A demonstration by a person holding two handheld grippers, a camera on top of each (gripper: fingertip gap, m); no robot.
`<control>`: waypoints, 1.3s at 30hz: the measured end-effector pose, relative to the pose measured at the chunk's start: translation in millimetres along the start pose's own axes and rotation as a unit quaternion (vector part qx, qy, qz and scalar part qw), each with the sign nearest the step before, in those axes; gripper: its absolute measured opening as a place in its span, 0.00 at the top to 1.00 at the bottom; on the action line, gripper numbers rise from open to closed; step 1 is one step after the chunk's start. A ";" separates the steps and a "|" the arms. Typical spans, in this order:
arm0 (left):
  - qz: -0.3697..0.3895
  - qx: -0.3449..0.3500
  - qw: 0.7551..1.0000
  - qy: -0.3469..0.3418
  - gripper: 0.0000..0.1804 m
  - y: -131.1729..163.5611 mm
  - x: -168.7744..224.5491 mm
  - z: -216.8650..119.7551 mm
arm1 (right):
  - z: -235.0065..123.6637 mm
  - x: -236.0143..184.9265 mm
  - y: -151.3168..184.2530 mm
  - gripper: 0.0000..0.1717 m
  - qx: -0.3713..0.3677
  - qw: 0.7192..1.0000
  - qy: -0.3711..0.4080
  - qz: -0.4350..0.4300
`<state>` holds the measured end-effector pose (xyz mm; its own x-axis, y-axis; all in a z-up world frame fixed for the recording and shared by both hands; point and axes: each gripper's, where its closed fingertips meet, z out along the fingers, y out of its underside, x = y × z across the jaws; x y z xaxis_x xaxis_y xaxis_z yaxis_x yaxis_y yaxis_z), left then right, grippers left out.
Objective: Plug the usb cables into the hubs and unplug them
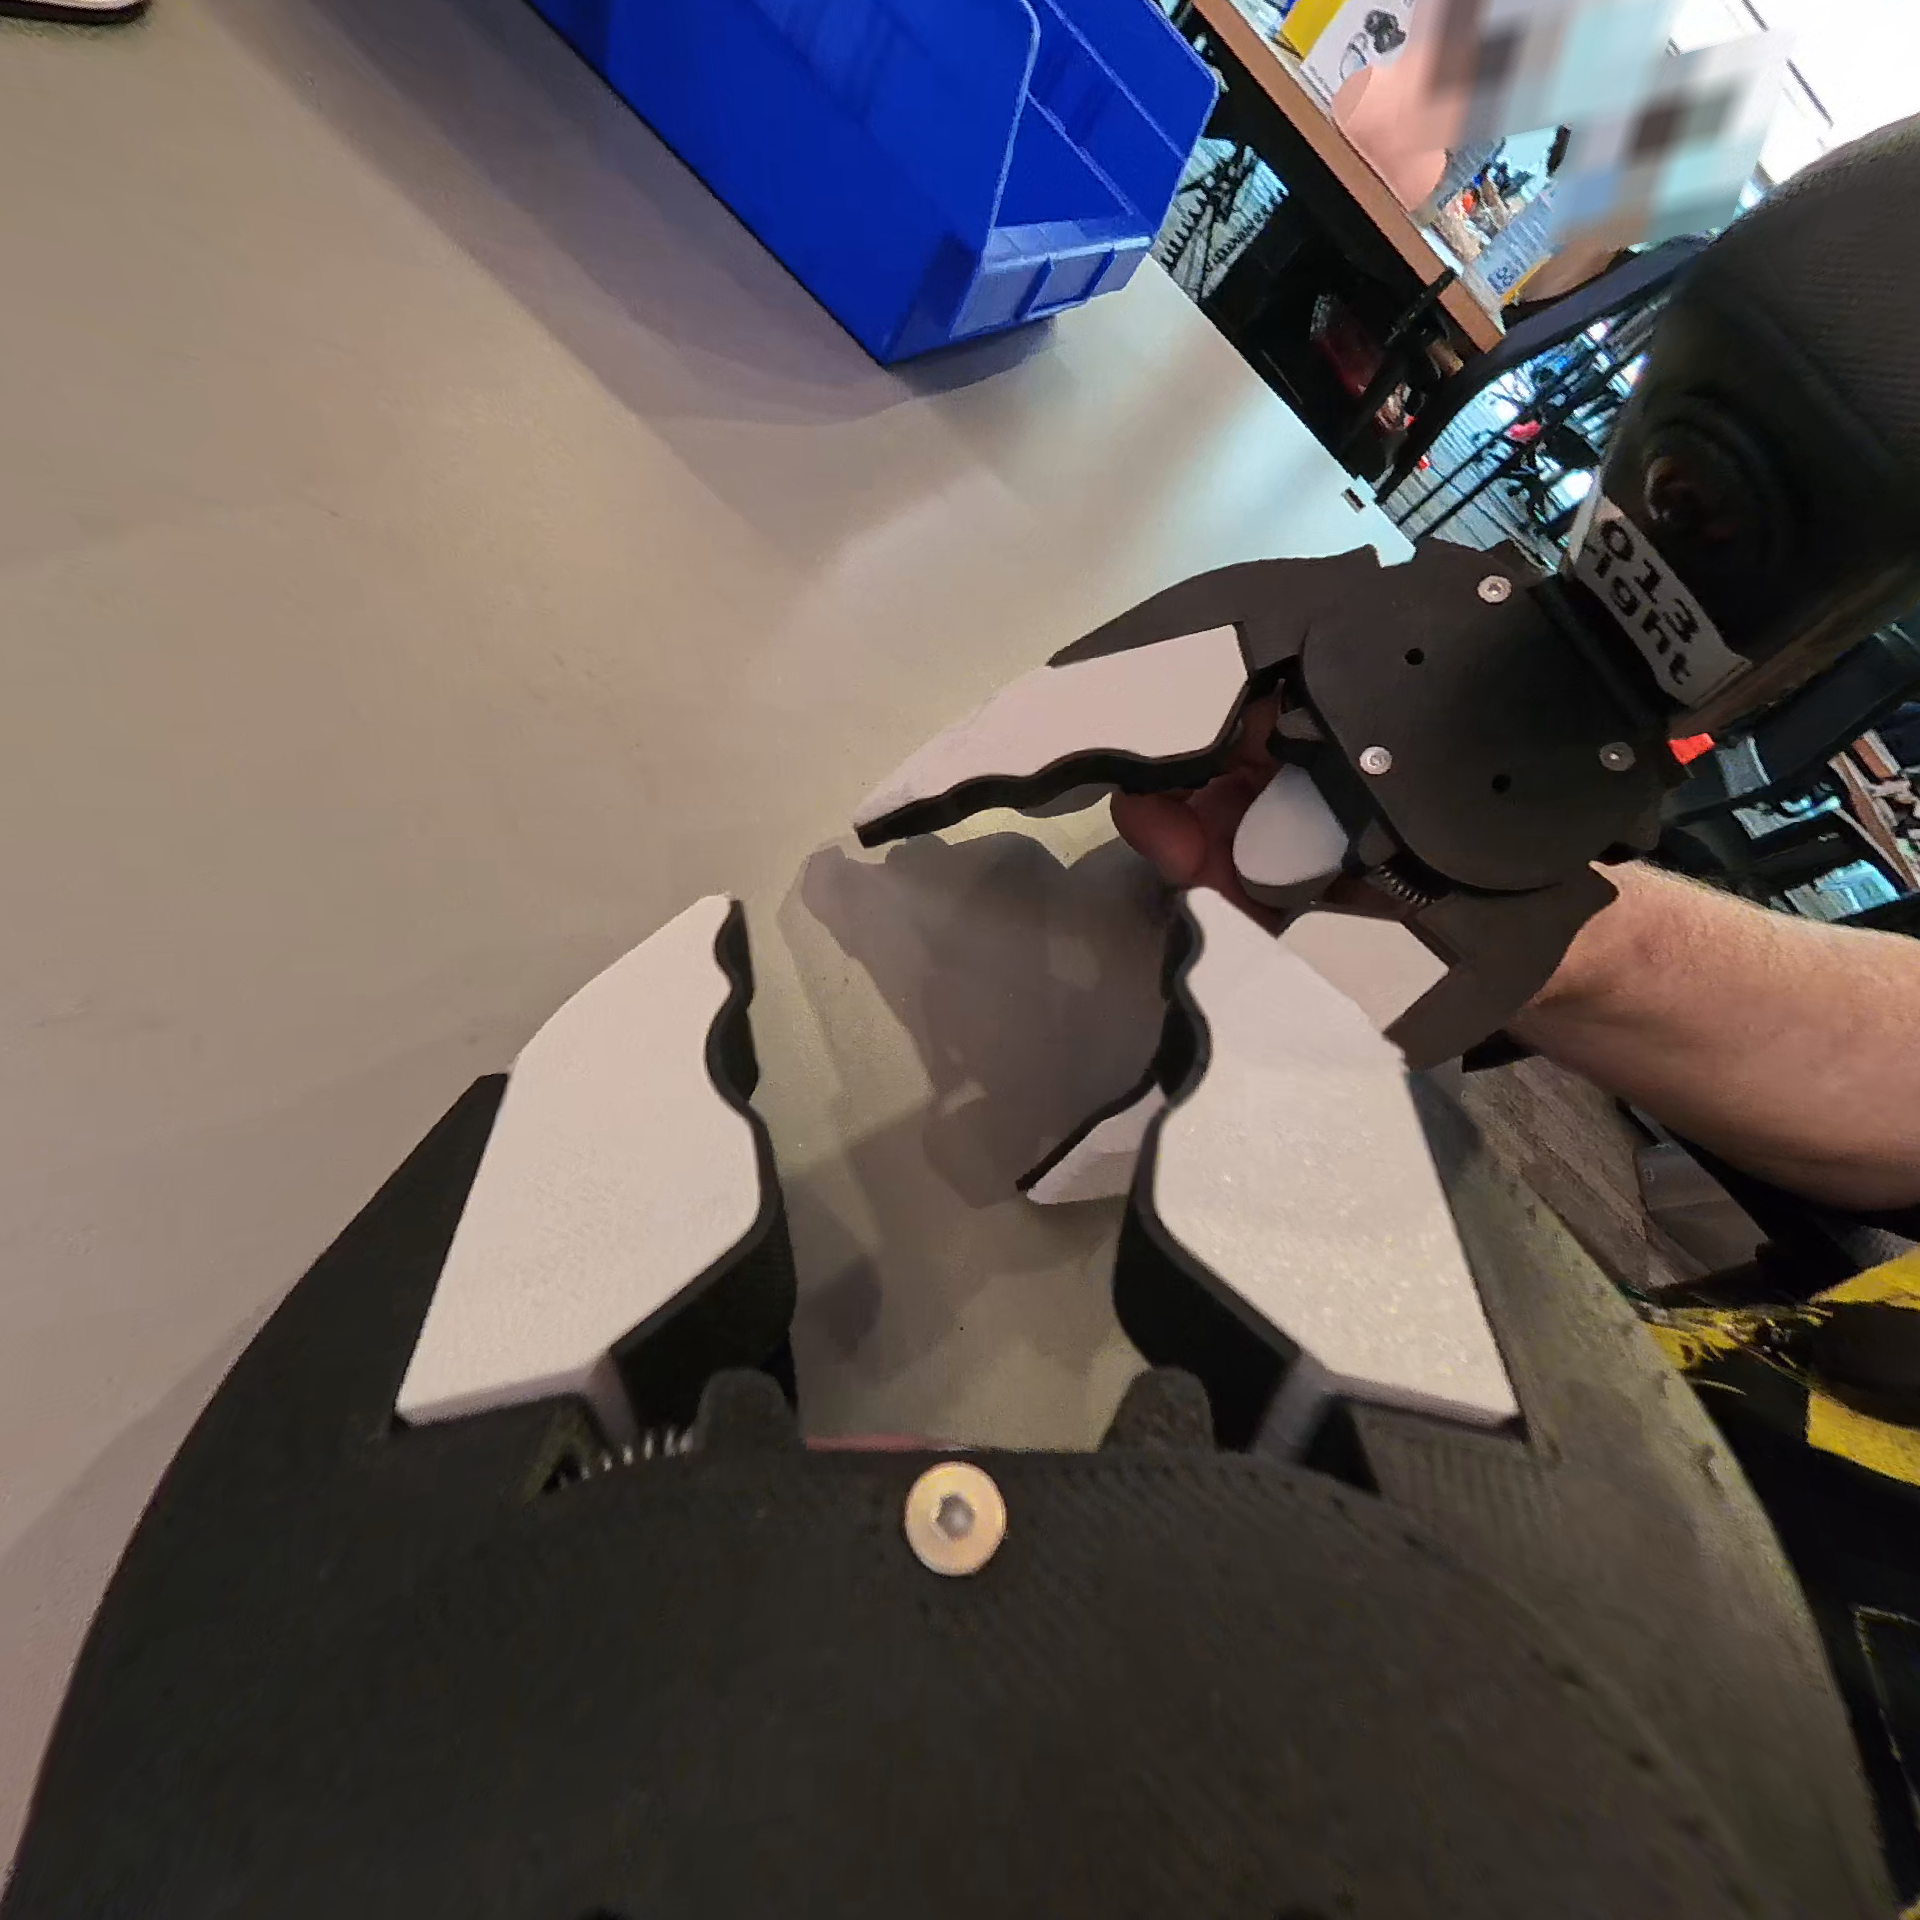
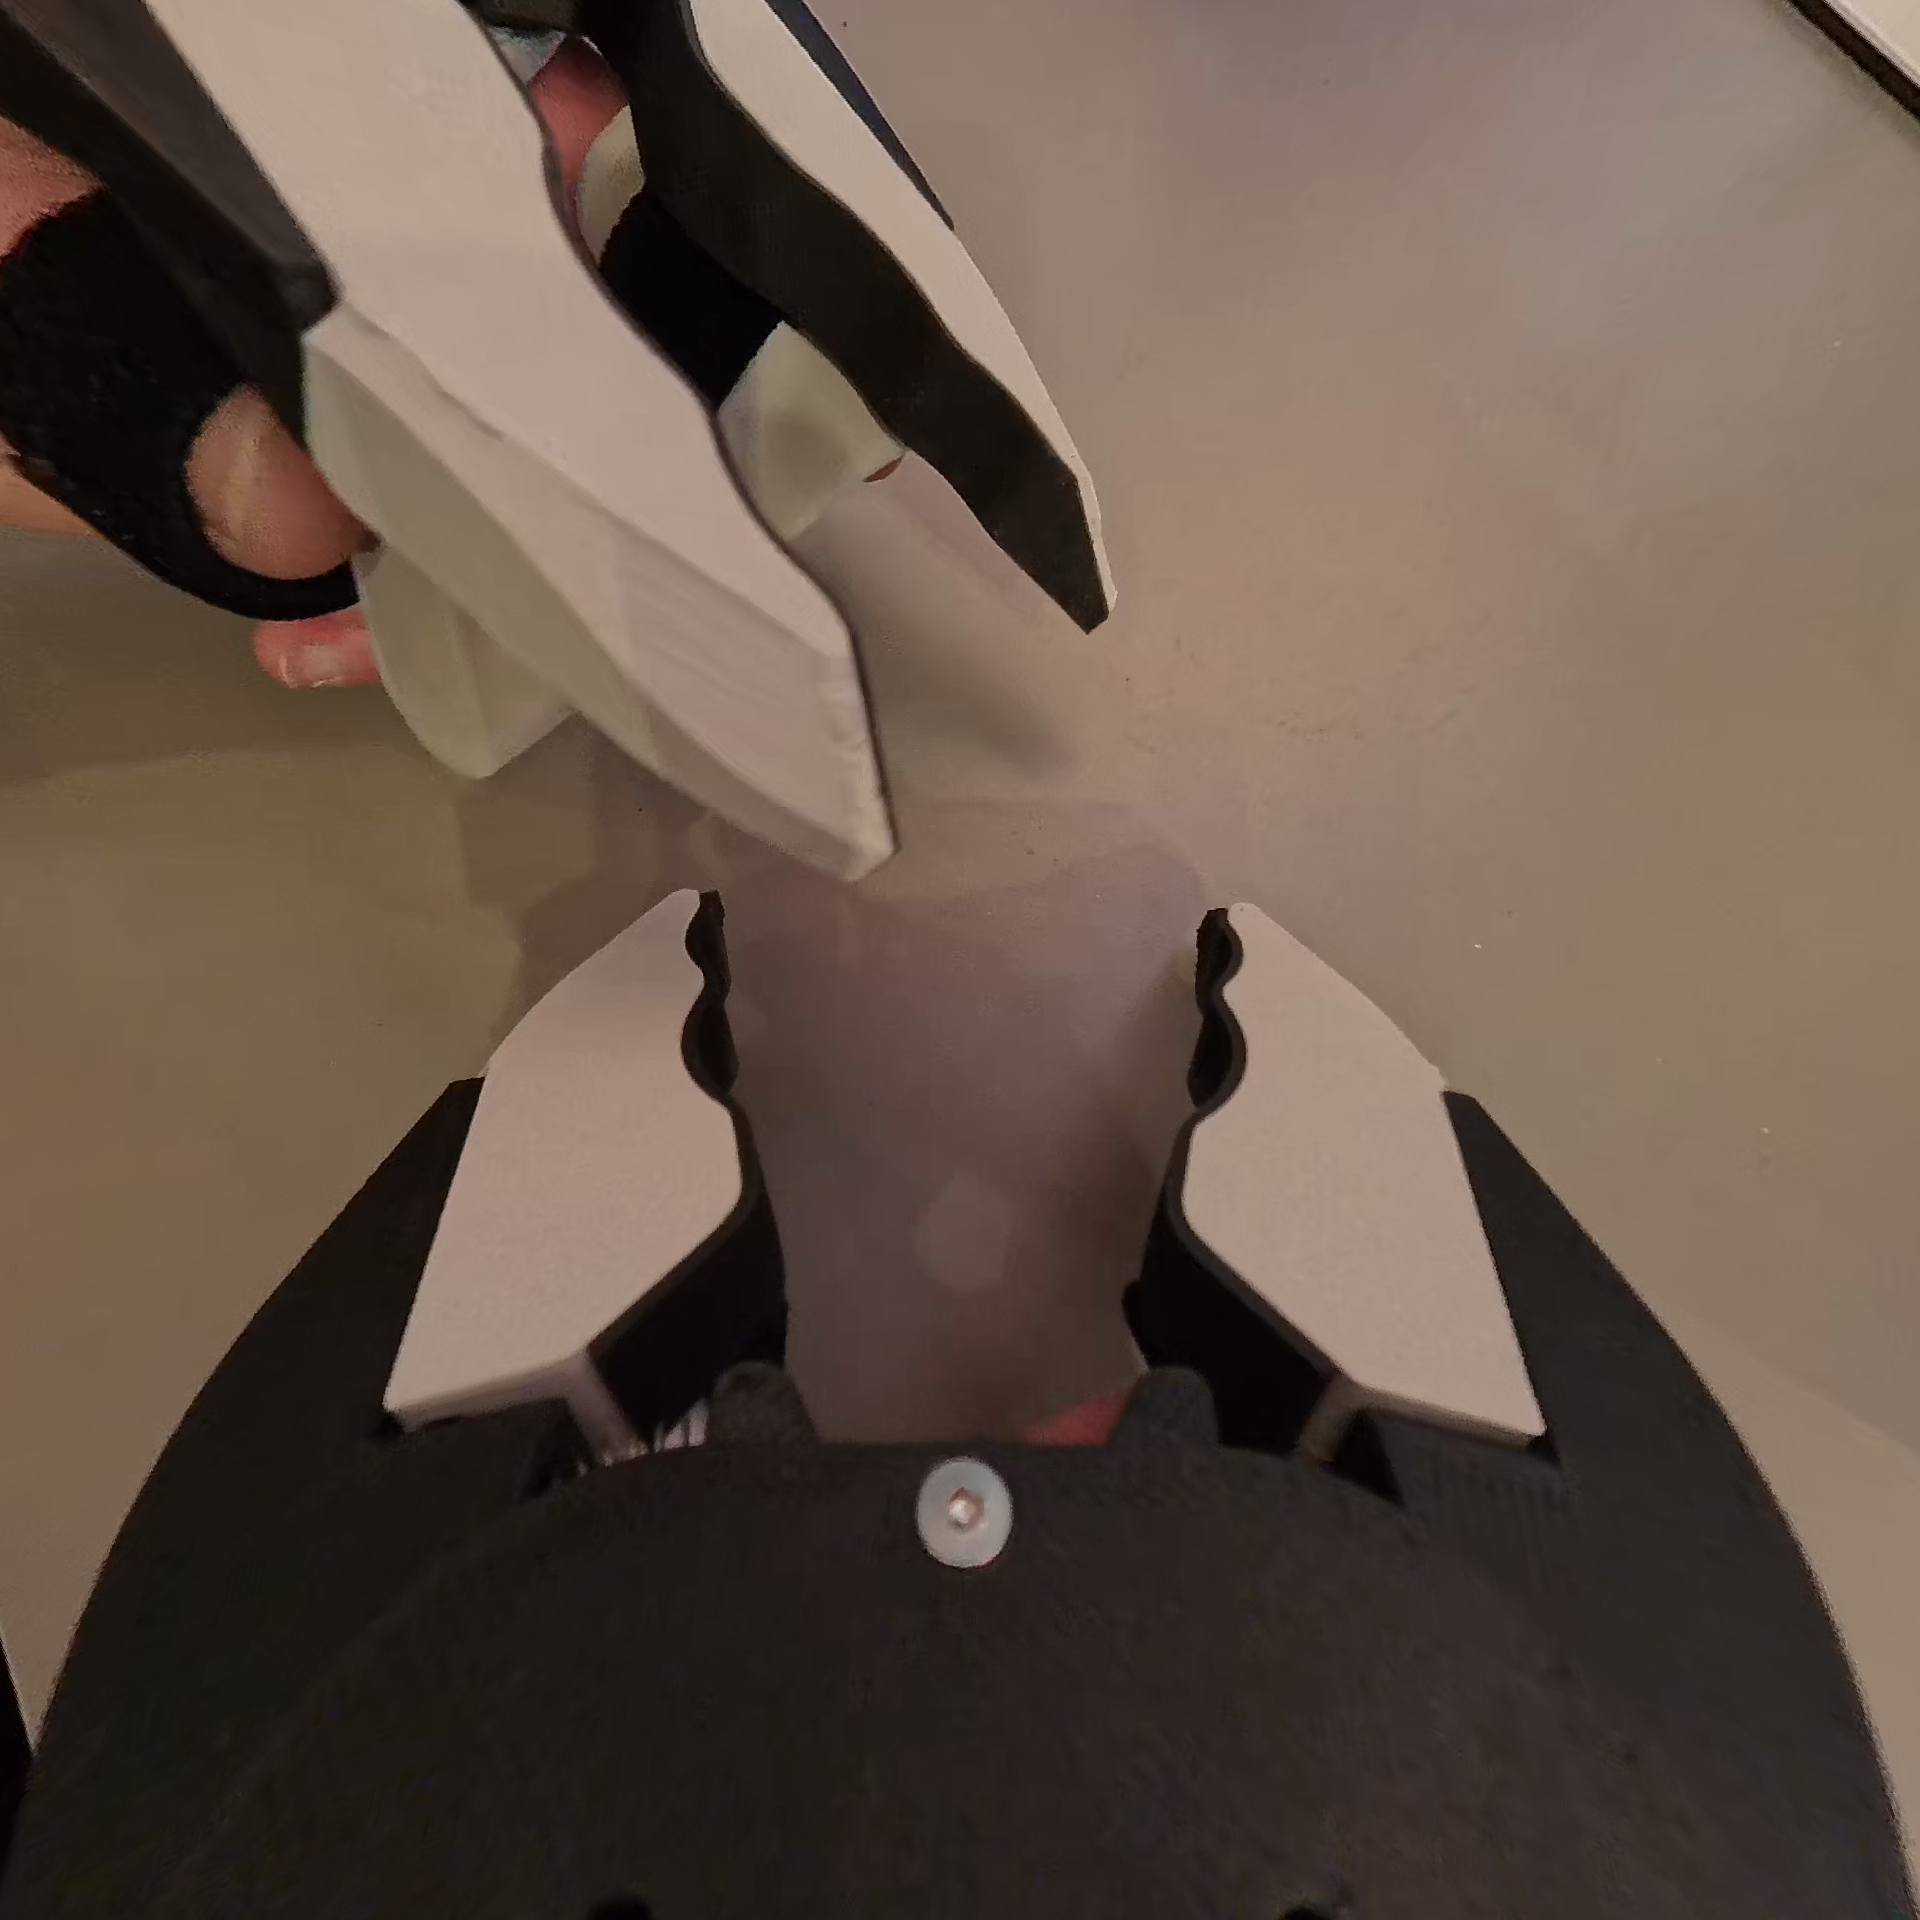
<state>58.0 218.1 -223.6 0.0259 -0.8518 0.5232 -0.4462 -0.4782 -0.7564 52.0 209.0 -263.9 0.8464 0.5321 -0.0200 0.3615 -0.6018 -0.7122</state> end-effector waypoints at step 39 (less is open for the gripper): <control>-0.129 0.234 0.815 -0.514 0.80 -75.9 -308.3 -302.4 | -218.8 368.0 137.2 0.60 0.173 0.889 0.269 0.327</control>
<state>-186.6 581.7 -208.9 0.9079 -0.3246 0.2651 0.0760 -0.4947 -0.8658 498.6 191.9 -215.4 0.9299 -0.2819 -0.2362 -0.3393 -0.4095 -0.8469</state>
